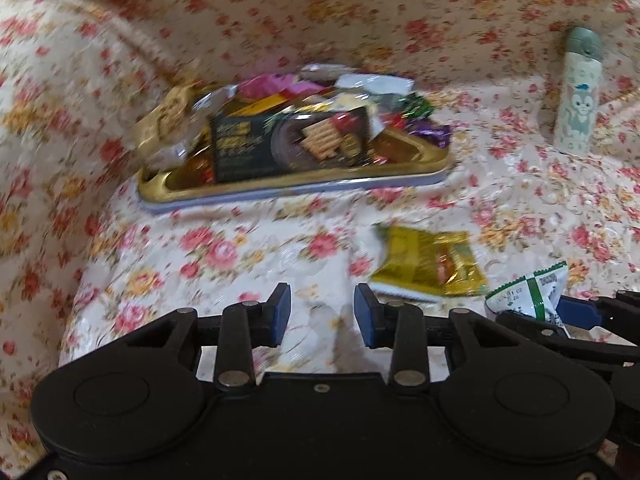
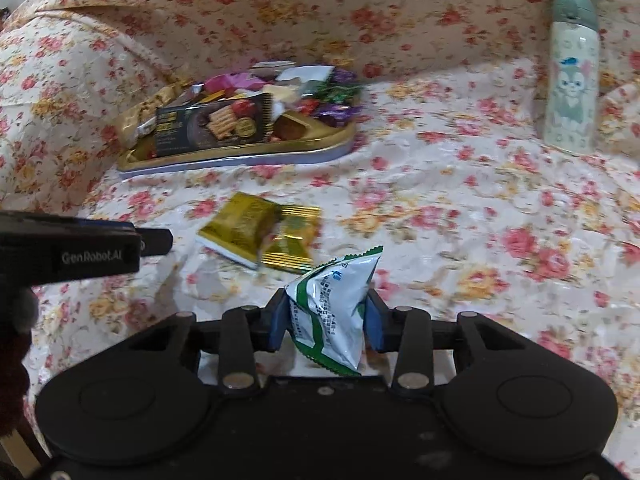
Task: Organize snacks
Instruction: 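Close the right tool on the white-green packet while the left tool grasps the gold packet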
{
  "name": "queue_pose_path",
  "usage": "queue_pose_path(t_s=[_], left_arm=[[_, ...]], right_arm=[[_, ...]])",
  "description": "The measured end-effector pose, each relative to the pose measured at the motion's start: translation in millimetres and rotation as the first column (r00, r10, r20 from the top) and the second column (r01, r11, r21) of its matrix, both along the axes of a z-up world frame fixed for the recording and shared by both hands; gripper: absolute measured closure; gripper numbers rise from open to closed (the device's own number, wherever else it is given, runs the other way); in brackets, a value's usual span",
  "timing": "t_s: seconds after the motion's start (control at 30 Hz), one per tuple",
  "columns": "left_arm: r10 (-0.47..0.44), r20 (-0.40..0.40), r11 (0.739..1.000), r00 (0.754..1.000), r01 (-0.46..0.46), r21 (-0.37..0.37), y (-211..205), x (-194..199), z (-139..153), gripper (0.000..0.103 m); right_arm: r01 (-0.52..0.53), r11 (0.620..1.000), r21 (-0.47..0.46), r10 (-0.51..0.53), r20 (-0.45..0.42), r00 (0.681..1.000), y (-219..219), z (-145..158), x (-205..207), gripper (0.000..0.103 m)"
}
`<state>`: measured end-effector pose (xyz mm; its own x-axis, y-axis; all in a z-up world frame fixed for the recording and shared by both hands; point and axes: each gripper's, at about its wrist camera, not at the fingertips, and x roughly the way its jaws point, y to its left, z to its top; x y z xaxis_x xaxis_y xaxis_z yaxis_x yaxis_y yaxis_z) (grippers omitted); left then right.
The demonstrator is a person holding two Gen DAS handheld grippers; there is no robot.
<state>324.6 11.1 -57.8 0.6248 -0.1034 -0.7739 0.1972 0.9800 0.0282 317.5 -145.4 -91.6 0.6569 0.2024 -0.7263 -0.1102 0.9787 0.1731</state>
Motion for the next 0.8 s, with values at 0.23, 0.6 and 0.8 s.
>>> queue_pose_path(t_s=[0.23, 0.6, 0.8], left_arm=[[-0.077, 0.001, 0.997, 0.997, 0.077, 0.003, -25.3, 9.3, 1.5, 0.057], [-0.112, -0.027, 0.993, 0.993, 0.111, -0.032, -39.0, 22.7, -3.6, 0.057], [-0.12, -0.043, 0.992, 0.992, 0.118, -0.033, -43.9, 28.5, -8.7, 0.056]], right_arm=[[0.045, 0.998, -0.032, -0.045, 0.011, 0.999, -19.1, -1.9, -9.7, 0.061], [0.033, 0.998, -0.053, -0.031, 0.032, 0.999, -21.6, -6.3, -20.7, 0.063], [0.034, 0.998, -0.044, -0.032, 0.031, 0.999, -22.9, -6.7, -19.9, 0.063]])
